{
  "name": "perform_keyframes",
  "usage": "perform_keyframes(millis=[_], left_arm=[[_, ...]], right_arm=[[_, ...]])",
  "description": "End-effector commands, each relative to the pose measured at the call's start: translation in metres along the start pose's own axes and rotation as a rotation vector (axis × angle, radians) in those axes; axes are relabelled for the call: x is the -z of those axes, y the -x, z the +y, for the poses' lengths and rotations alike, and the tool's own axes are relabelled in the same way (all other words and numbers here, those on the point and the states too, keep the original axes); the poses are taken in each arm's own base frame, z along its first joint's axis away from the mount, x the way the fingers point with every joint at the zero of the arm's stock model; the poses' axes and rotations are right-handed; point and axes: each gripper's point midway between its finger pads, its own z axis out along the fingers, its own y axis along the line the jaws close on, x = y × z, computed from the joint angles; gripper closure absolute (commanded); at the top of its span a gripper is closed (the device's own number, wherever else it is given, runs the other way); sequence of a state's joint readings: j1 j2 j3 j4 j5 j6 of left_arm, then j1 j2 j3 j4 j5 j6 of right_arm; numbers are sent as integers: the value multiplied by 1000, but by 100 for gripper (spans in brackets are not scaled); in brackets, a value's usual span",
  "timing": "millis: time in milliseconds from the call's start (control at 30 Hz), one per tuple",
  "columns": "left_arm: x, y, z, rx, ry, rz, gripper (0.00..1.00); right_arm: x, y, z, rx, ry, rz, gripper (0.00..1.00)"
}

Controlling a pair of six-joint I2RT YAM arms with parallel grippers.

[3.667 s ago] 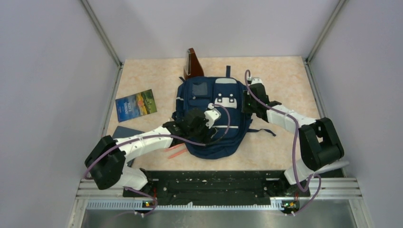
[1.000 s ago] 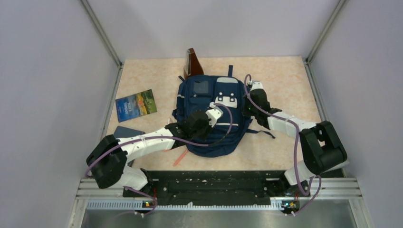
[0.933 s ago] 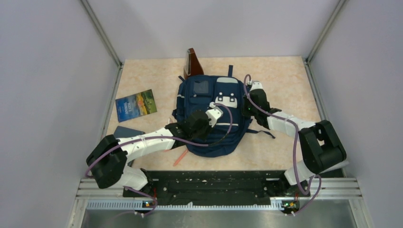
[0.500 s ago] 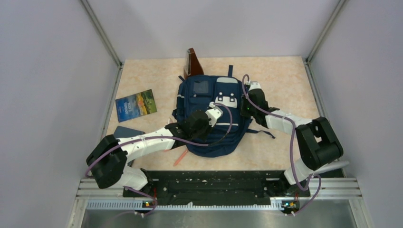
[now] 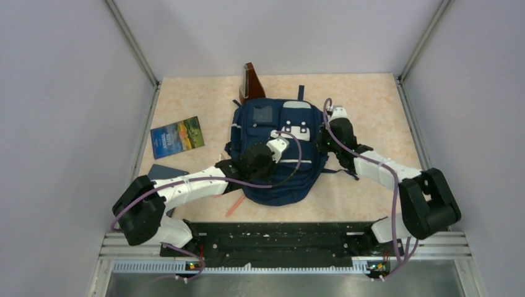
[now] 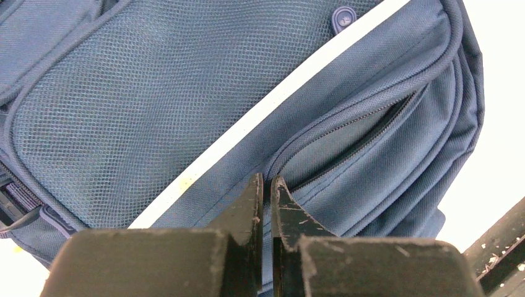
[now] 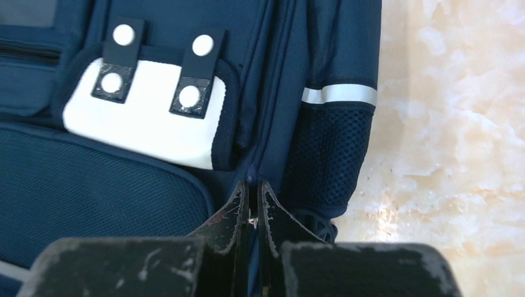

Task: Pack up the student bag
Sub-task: Unzip the student bag at the center of the board.

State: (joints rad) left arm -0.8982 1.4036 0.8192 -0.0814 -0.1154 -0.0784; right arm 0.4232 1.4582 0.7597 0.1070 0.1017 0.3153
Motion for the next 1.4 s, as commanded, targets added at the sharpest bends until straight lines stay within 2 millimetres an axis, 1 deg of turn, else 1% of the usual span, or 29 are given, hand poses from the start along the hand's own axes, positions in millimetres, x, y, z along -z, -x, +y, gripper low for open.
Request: perform_keyframes(millis=[0,133,267,400,500,600,733,767,800,833,867,933,1000,1033,1067,1133,1200,1267,1367], left_arm=[[3,61,-3,98,-1,-186,100],[4,75,-1,125,9,-228,100],[6,89,-2,142,4,-261,100],[3,94,-7,143,-17,-263,100],[0,90,-10,135,-35,-249,100],[0,82,-13,111,-53,-226,100],[3,60,-21,19,-113,-163,100],[5,57,-26,-12,-147,-152,100],[6,46,-29,-31,-169,-111,100],[7,41,-31,-47,-182,-92,96],[8,38,-32,-61,-196,-84,90],[11,35,-36,-95,-224,-80,70],[15,39,-41,-120,-248,-98,54],[17,41,-44,-145,-262,-111,49],[19,45,-48,-163,-273,-132,42],[22,53,-55,-205,-290,-173,32],[23,61,-62,-244,-299,-206,28],[19,68,-68,-278,-308,-232,27],[8,66,-75,-327,-322,-219,26]], right_arm=[[28,8,11,-28,60,-57,100],[41,9,13,-28,93,-91,100],[48,4,15,-34,117,-108,100],[52,-3,17,-40,128,-110,100],[53,-9,20,-40,136,-108,100],[52,-15,16,-52,115,-102,100],[51,-17,11,-62,90,-102,100],[51,-16,11,-63,88,-103,100],[51,-16,11,-63,88,-105,100],[51,-14,12,-64,89,-109,100],[51,-14,12,-65,91,-110,100],[51,-13,13,-66,94,-112,100],[50,-14,13,-65,93,-109,100],[50,-14,13,-66,93,-108,100],[50,-14,13,-66,92,-108,100],[51,-14,13,-67,92,-106,100],[51,-14,13,-67,93,-108,100],[51,-13,12,-67,91,-110,100],[53,-12,13,-69,93,-114,100]])
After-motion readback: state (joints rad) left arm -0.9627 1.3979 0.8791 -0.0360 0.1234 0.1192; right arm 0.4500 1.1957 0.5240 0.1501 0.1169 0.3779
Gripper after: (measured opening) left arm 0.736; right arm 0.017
